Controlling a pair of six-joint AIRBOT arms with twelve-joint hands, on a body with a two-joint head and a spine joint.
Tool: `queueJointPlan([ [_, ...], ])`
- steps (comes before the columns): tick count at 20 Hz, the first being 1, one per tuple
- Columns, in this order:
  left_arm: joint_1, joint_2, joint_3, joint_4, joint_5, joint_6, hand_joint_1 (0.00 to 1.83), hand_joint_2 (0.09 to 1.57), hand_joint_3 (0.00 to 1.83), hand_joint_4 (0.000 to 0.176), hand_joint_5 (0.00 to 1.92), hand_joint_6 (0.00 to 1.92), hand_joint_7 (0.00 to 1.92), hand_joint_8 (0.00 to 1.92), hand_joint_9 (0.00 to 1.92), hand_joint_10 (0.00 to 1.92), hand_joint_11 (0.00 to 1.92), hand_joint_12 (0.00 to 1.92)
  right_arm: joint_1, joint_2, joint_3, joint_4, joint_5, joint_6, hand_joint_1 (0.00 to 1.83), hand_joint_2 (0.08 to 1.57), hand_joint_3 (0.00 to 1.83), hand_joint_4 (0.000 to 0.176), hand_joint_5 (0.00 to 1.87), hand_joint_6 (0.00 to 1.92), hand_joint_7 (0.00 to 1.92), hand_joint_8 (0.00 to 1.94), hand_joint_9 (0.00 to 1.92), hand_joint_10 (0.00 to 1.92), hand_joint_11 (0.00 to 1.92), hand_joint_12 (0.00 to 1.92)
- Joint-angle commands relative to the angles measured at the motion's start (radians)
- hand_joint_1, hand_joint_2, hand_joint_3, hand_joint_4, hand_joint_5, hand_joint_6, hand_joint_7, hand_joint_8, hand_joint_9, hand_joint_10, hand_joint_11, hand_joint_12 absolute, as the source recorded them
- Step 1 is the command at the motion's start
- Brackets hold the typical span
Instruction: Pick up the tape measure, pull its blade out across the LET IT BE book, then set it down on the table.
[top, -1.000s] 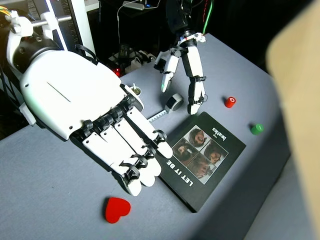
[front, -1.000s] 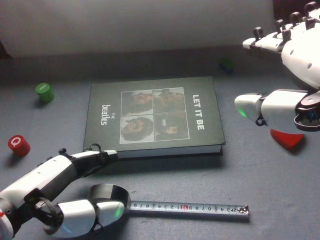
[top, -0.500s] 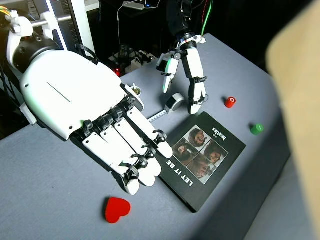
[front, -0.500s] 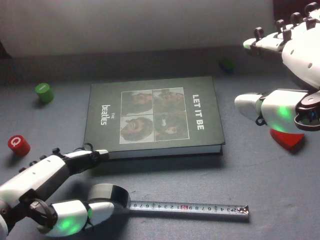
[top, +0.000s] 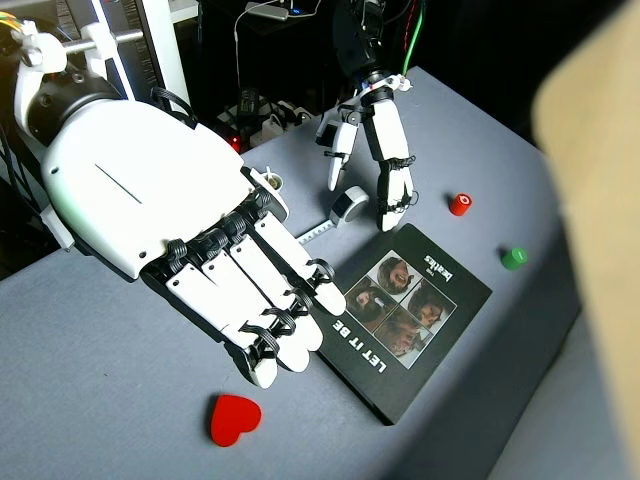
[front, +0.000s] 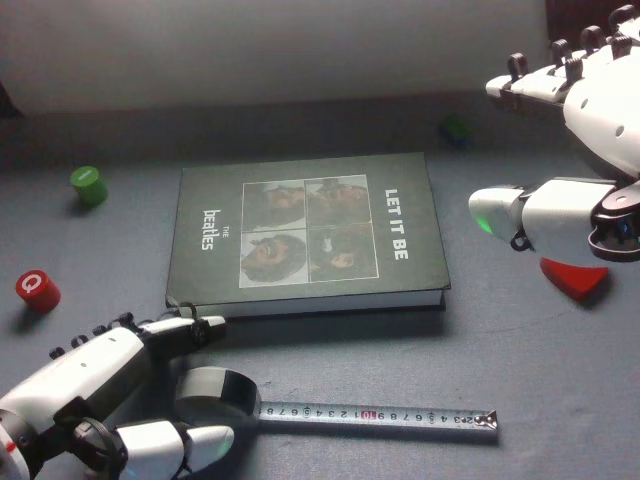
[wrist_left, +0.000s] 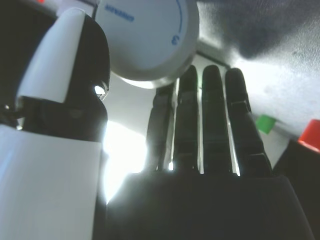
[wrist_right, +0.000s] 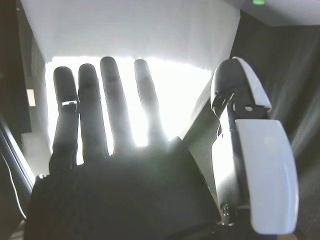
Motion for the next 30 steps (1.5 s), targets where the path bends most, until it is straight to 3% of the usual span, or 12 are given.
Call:
queueJointPlan([
  [1, -0.004, -0.005, -0.001, 0.036, -0.091, 0.003, 1.01, 1.07, 0.0, 0.0, 0.34, 0.0, 0.36, 0.0, 0.3, 0.0, 0.01, 0.69, 0.018, 0.004, -0.003, -0.089, 0.02, 0.006, 0.08, 1.19, 0.0, 0.087, 0.21, 0.0, 0.31, 0.01, 0.26, 0.01, 0.0, 0.83],
  [10, -0.016, -0.012, 0.003, 0.024, -0.103, 0.083, 1.07, 1.07, 0.0, 0.0, 0.32, 0.0, 0.32, 0.0, 0.27, 0.0, 0.0, 0.68, 0.018, 0.004, -0.003, -0.089, 0.016, 0.006, 0.07, 1.19, 0.0, 0.087, 0.21, 0.0, 0.28, 0.0, 0.25, 0.0, 0.0, 0.84],
  [12, -0.035, -0.015, 0.001, 0.011, -0.099, 0.125, 1.12, 1.09, 0.0, 0.0, 0.39, 0.0, 0.41, 0.0, 0.38, 0.01, 0.07, 0.74, 0.018, 0.004, -0.003, -0.089, 0.013, 0.006, 0.07, 1.19, 0.0, 0.086, 0.21, 0.0, 0.28, 0.0, 0.23, 0.0, 0.0, 0.76],
  [14, -0.039, -0.016, 0.0, 0.006, -0.097, 0.14, 1.2, 1.13, 0.0, 0.0, 0.58, 0.01, 0.68, 0.01, 0.68, 0.04, 0.39, 0.78, 0.018, 0.004, -0.003, -0.089, 0.013, 0.006, 0.07, 1.19, 0.0, 0.085, 0.21, 0.0, 0.28, 0.0, 0.24, 0.0, 0.0, 0.8],
  [15, -0.04, -0.018, 0.0, 0.003, -0.097, 0.147, 1.42, 1.13, 0.0, 0.0, 0.79, 0.01, 0.83, 0.86, 0.83, 1.03, 0.63, 0.83, 0.018, 0.004, -0.003, -0.089, 0.012, 0.006, 0.07, 1.19, 0.0, 0.085, 0.2, 0.0, 0.29, 0.0, 0.25, 0.0, 0.0, 0.84],
  [16, -0.041, -0.019, 0.0, 0.003, -0.097, 0.151, 1.38, 1.13, 0.02, 0.0, 0.79, 0.8, 0.92, 1.05, 0.9, 1.24, 0.77, 0.92, 0.018, 0.004, -0.003, -0.089, 0.012, 0.006, 0.07, 1.19, 0.0, 0.085, 0.2, 0.0, 0.29, 0.0, 0.25, 0.01, 0.0, 0.86],
  [17, -0.041, -0.018, 0.0, 0.003, -0.097, 0.156, 1.37, 1.16, 0.01, 0.0, 0.79, 0.96, 0.9, 1.16, 0.85, 1.35, 0.83, 1.09, 0.018, 0.004, -0.003, -0.089, 0.012, 0.006, 0.07, 1.19, 0.0, 0.085, 0.2, 0.0, 0.29, 0.0, 0.26, 0.01, 0.0, 0.87],
  [19, -0.041, -0.018, 0.0, 0.003, -0.097, 0.167, 1.37, 1.16, 0.0, 0.0, 0.82, 0.97, 0.93, 1.13, 0.84, 1.41, 0.87, 1.24, 0.018, 0.004, -0.003, -0.089, 0.01, 0.006, 0.07, 1.19, 0.0, 0.085, 0.2, 0.0, 0.28, 0.0, 0.26, 0.0, 0.0, 0.86],
  [21, -0.041, -0.018, 0.001, 0.003, -0.097, 0.169, 1.38, 1.14, 0.0, 0.0, 0.85, 0.91, 0.98, 1.03, 0.9, 1.38, 0.86, 1.24, 0.018, 0.004, -0.003, -0.089, 0.008, 0.006, 0.08, 1.19, 0.0, 0.084, 0.21, 0.01, 0.29, 0.0, 0.26, 0.01, 0.0, 0.86],
  [23, -0.042, -0.018, 0.0, 0.003, -0.099, 0.169, 1.37, 1.16, 0.0, 0.0, 0.79, 1.02, 0.93, 1.09, 0.86, 1.4, 0.85, 1.22, 0.018, 0.004, -0.003, -0.089, 0.007, 0.006, 0.08, 1.2, 0.0, 0.084, 0.22, 0.01, 0.29, 0.01, 0.26, 0.0, 0.0, 0.87],
  [26, -0.051, -0.013, -0.003, 0.011, -0.101, 0.157, 1.37, 1.15, 0.0, 0.0, 0.82, 0.99, 0.93, 1.08, 0.87, 1.39, 0.83, 1.22, 0.017, 0.004, -0.003, -0.089, 0.003, 0.005, 0.08, 1.2, 0.0, 0.084, 0.22, 0.0, 0.29, 0.0, 0.26, 0.0, 0.0, 0.88],
  [30, -0.107, 0.019, -0.004, 0.02, -0.069, 0.154, 1.38, 1.14, 0.0, 0.0, 0.84, 0.94, 0.98, 1.01, 0.91, 1.37, 0.83, 1.21, 0.02, 0.004, -0.003, -0.1, -0.001, 0.013, 0.08, 1.2, 0.0, 0.085, 0.21, 0.0, 0.28, 0.0, 0.25, 0.01, 0.0, 0.87],
])
